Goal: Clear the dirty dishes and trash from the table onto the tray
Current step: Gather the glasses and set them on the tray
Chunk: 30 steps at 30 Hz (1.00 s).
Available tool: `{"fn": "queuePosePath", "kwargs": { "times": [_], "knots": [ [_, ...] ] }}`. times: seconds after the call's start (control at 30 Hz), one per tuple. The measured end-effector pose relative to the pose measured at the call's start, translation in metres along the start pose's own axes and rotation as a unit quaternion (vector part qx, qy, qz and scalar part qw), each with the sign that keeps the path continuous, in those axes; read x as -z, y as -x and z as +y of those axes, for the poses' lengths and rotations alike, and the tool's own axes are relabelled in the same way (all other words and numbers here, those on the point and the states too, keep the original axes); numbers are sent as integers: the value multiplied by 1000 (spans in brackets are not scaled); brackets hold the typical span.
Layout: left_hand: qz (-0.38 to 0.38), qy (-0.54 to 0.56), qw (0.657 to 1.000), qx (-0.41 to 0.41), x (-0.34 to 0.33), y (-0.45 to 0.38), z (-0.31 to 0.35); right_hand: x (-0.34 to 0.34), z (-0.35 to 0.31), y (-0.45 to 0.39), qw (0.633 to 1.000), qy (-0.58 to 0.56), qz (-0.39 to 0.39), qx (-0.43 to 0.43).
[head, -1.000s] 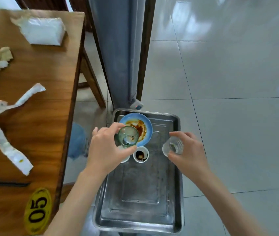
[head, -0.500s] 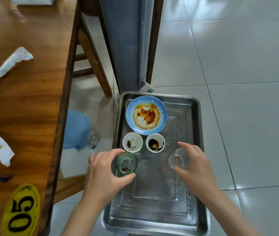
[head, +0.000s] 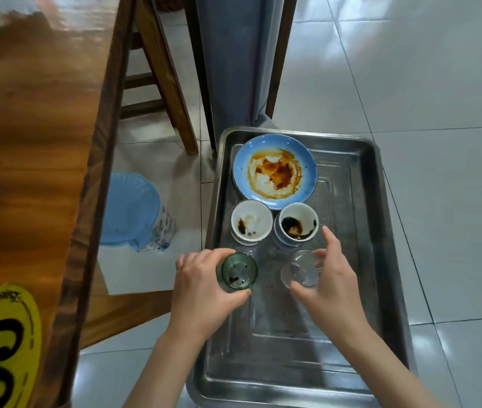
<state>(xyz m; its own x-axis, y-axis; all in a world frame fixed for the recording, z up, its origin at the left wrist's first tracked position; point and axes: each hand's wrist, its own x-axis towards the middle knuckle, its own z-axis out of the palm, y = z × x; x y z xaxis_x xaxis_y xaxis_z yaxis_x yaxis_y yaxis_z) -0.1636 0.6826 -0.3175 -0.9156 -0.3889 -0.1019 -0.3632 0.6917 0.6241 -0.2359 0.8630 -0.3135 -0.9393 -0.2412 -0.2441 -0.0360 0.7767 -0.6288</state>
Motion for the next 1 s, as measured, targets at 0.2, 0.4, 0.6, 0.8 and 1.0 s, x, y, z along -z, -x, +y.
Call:
{"fn": "queuePosePath", "kwargs": {
  "times": [0.2, 0.4, 0.6, 0.8, 1.0],
  "knots": [
    [1, -12, 1000, 13, -15, -8, -6, -15, 6, -4, 999, -28, 24, 3],
    [-1, -14, 1000, 20, -21, -12, -8, -23, 8, -5, 999, -44, 26, 6],
    [-3, -12, 1000, 21, -25, -14, -10, -29, 9, -8, 998, -51, 35, 10],
    [-6, -11, 999, 30, -27, -12, -10, -31, 10, -9, 997, -73, 35, -2],
    [-10, -12, 999, 34, -26, -11, -11, -30, 11, -7, 997, -68, 11, -17]
  ]
}}
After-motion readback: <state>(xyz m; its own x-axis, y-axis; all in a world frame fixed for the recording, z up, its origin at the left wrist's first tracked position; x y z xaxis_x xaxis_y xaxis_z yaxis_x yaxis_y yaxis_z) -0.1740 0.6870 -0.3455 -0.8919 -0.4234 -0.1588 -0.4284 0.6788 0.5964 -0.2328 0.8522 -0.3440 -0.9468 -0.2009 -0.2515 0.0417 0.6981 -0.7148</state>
